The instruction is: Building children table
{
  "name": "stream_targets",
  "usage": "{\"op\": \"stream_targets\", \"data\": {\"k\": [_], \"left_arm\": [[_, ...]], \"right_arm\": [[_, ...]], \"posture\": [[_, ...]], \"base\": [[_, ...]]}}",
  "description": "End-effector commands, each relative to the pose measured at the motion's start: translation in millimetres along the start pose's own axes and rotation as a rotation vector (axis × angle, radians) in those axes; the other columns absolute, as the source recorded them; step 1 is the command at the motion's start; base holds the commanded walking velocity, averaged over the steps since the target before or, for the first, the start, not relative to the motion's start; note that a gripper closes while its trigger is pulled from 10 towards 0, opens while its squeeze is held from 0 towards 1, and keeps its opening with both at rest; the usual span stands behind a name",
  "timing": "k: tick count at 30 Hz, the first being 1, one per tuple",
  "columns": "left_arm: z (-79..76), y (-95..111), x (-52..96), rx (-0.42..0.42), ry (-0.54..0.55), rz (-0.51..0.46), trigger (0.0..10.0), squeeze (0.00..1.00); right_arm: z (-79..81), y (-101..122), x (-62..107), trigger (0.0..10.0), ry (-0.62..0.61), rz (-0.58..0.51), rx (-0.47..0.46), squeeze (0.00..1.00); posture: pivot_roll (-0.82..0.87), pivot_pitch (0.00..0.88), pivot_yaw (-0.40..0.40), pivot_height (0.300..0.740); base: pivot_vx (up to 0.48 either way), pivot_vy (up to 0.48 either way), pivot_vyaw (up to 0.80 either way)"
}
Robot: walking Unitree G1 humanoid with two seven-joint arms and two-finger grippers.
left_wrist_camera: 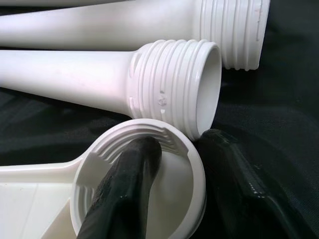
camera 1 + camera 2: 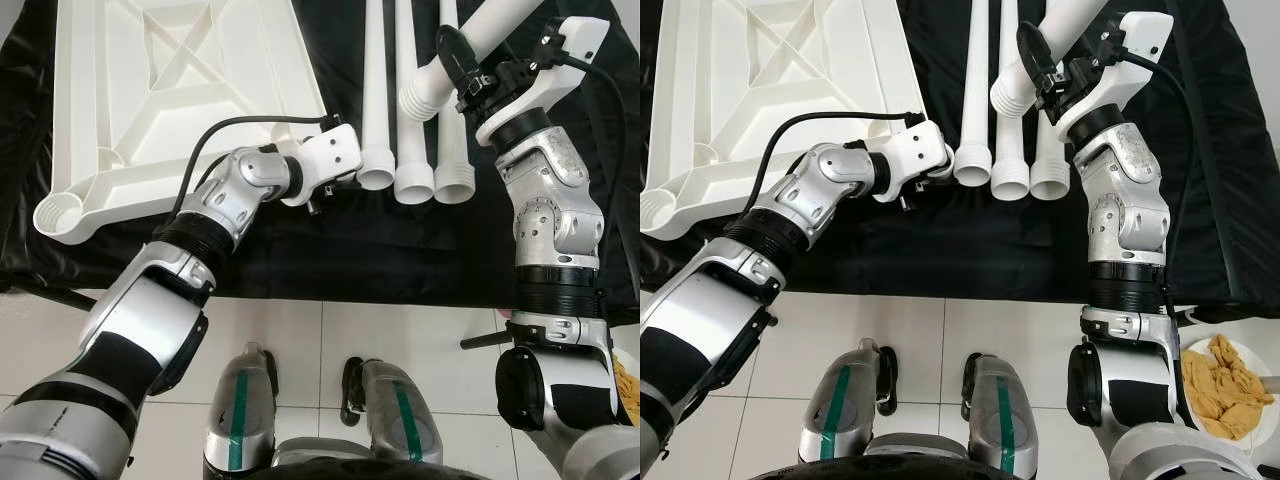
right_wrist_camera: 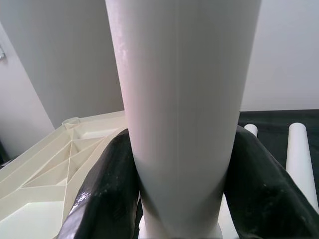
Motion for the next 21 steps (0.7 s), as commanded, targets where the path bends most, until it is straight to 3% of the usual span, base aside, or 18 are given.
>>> {"op": "stream_targets", "data": {"k": [1,8,9,11,12,14,15,19,21], "left_arm": [[-2.0,8.9,8.0,-0.021,-0.093,-0.061,10.0,0.00],[2.6,17.8,20.2,-0.041,-0.119,-0.111,10.0,0.00],[11.8,28.6,33.3,-0.062,-0.101,-0.162,10.0,0.00],[16.7,32.4,37.7,-0.053,-0.085,-0.179,10.0,0.00],[21.1,35.9,41.1,-0.043,-0.070,-0.197,10.0,0.69],[21.1,35.9,41.1,-0.043,-0.070,-0.197,10.0,0.69],[24.6,39.0,44.0,-0.027,-0.061,-0.217,10.0,1.00],[30.2,46.5,51.1,0.004,-0.041,-0.272,10.0,1.00],[43.1,46.6,54.8,0.047,0.070,-0.283,10.0,1.00]], "right_arm": [[0.7,3.9,-1.5,10.0,0.006,-0.015,-0.003,0.00],[0.7,2.0,-1.9,10.0,0.007,-0.011,-0.007,0.00],[2.6,0.0,-3.5,10.0,0.014,-0.009,-0.013,0.00],[3.5,-0.8,-4.2,10.0,0.017,-0.008,-0.015,0.00],[4.2,-1.3,-4.6,10.0,0.020,-0.007,-0.017,0.00],[4.2,-1.3,-4.6,10.0,0.020,-0.007,-0.017,0.00],[4.6,-2.2,-4.9,10.0,0.021,-0.005,-0.017,0.00],[5.4,-4.1,-5.1,10.0,0.024,0.000,-0.019,0.00],[6.7,-8.7,-4.5,10.0,0.030,0.013,-0.016,0.00]], "posture": [[-0.01,0.074,0.015,0.740],[0.00,0.069,0.013,0.740],[0.01,0.066,0.011,0.740],[0.01,0.063,0.012,0.740],[0.01,0.063,0.012,0.740],[0.01,0.063,0.012,0.740],[0.01,0.059,0.011,0.740],[0.01,0.055,0.013,0.740],[0.01,0.044,0.016,0.740]], "base": [[0.000,0.000,0.00],[0.000,0.000,0.00],[0.000,0.000,0.00],[0.000,0.000,0.00],[0.000,0.000,0.00],[0.000,0.000,0.00],[0.000,0.000,0.00],[0.000,0.000,0.00],[0.000,0.000,0.00]]}}
Point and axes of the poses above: a point about 5 cm out from each wrist's last joint towards the gripper, its own x axis pointing back from the gripper into the wrist, its own y axis along the axis of the wrist's last joint, z = x × y, the point moved 2 cm from there along -x, pointing out of the wrist towards the gripper, and after that the axes turned 2 degrees about -x, right-handed, at the moved point
